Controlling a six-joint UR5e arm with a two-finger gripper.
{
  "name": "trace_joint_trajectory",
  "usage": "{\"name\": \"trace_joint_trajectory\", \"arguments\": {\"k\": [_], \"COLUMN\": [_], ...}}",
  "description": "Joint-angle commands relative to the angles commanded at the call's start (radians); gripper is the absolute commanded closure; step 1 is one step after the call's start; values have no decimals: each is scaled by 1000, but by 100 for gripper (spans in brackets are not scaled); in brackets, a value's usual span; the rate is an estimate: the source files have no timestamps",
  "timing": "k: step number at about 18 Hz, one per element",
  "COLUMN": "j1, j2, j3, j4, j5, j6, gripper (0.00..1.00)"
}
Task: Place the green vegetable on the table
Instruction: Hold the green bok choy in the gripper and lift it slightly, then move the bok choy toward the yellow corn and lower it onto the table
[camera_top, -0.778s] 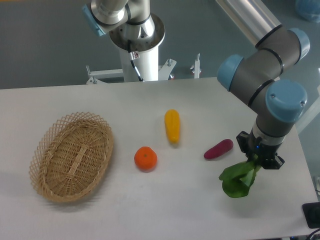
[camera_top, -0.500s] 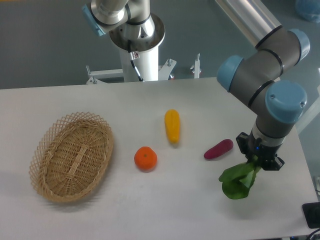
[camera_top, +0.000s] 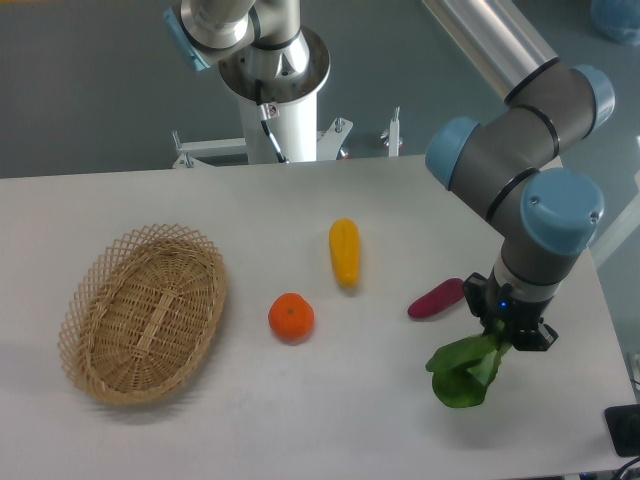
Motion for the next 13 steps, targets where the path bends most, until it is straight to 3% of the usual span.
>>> {"name": "trace_joint_trajectory", "arguments": {"k": [4, 6, 9, 13], "j1": [3, 11, 57, 101], "j2": [20, 52, 139, 218], "j3": [-43, -96, -243, -422], "j4": [6, 11, 26, 113], "j5": [5, 5, -6, -6], "j6": [17, 41, 200, 351], "gripper": [91, 90, 90, 90]}}
